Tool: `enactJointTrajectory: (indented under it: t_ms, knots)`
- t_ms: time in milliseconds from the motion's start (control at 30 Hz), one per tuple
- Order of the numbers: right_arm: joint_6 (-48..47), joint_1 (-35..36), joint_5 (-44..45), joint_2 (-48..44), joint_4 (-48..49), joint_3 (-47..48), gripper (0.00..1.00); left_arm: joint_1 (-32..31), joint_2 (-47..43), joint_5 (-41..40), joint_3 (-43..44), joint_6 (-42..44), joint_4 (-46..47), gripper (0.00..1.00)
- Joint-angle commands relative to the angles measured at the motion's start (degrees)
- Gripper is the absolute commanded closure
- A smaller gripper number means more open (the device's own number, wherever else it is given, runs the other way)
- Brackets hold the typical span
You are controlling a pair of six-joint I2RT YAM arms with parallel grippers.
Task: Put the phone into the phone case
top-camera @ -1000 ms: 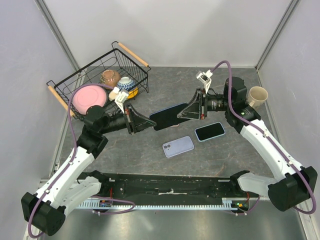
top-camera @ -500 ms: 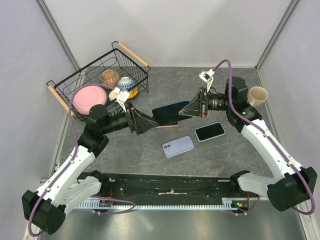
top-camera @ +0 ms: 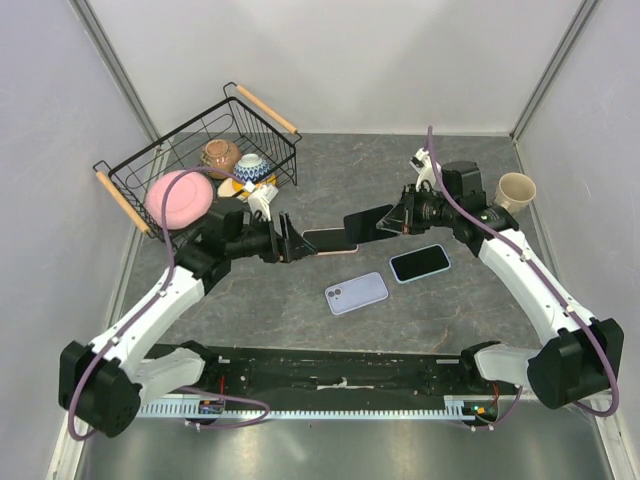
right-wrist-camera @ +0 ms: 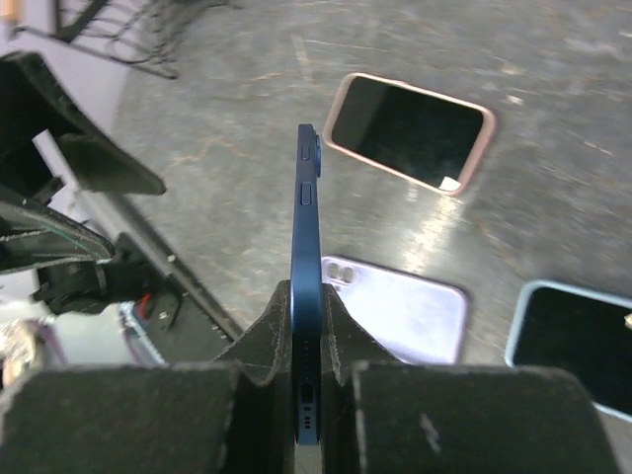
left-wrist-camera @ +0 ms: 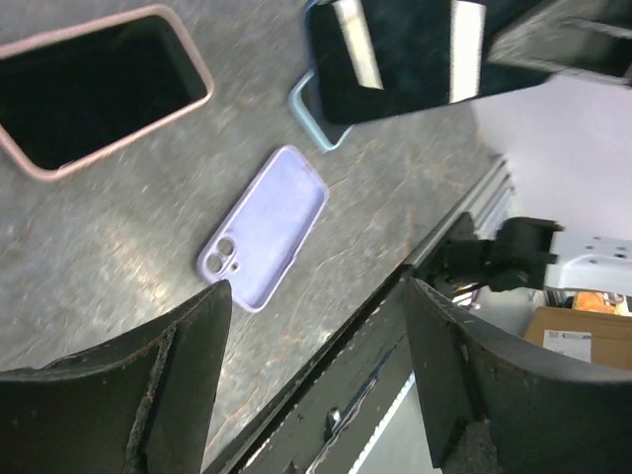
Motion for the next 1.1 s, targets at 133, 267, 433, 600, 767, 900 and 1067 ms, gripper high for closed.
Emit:
enactJointTrajectory:
  t_ms: [133,267,433,600,767,900,1067]
  knots:
    - [-0.62,-4.44,16.20,-0.40,-6.58,-0.82,1.00,-5.26,12.09,-10.79,2.47,1.20,-9.73,0.26]
    - [-0.36,-6.73,16.30,-0.05,-7.55,-2.40,1.00,-13.32,19.03,-20.11,5.46,1.73,-13.08,0.29]
    - [-0.53,-7.43,14.98,0.47,-7.90,-3.28,1.00,-18.36,27.03,-27.59,7.74,-0.46,-12.73,0.37]
    - [-0.97,-7.52,14.63,0.39,-8.07,-3.46,1.00,-20.21,32.31,-31.37,8.97,-1.52,-11.68,0.50]
    - [-1.15,-7.52,14.19,0.48,-8.16,-3.46,1.00,-20.38,35.83,-30.76,9.33,-1.52,-9.13,0.58]
    - [-1.41,-7.52,14.10,0.56,-8.34,-3.46,1.00,-20.47,37.85,-29.35,9.85,-1.70,-7.37,0.58]
    - [-1.68,-7.52,13.84,0.83,-8.51,-3.46,1.00,-20.47,40.22,-28.48,11.08,-1.17,-6.75,0.57]
